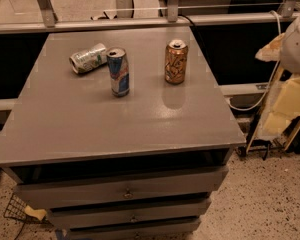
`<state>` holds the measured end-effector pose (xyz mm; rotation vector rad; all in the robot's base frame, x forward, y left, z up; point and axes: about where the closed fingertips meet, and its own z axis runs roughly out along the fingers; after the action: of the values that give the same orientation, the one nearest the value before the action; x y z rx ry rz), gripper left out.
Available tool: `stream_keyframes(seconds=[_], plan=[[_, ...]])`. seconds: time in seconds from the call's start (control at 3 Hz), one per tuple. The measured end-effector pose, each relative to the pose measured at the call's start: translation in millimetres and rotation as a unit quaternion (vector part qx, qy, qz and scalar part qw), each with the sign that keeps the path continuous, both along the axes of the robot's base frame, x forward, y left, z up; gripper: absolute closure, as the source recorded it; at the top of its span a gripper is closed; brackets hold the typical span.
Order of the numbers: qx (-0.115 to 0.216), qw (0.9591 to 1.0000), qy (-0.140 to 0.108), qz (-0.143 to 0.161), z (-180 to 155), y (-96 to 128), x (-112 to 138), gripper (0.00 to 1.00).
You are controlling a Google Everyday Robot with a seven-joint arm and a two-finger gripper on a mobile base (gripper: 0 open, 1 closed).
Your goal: Knock redbull can over
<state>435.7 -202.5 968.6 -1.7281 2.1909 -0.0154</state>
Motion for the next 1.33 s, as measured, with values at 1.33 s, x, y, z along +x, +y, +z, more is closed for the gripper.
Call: stream_keyframes(seconds=[1.33], plan=[[0.193, 0.9752, 0.033, 0.102, -57, 94, 25, 0.00]])
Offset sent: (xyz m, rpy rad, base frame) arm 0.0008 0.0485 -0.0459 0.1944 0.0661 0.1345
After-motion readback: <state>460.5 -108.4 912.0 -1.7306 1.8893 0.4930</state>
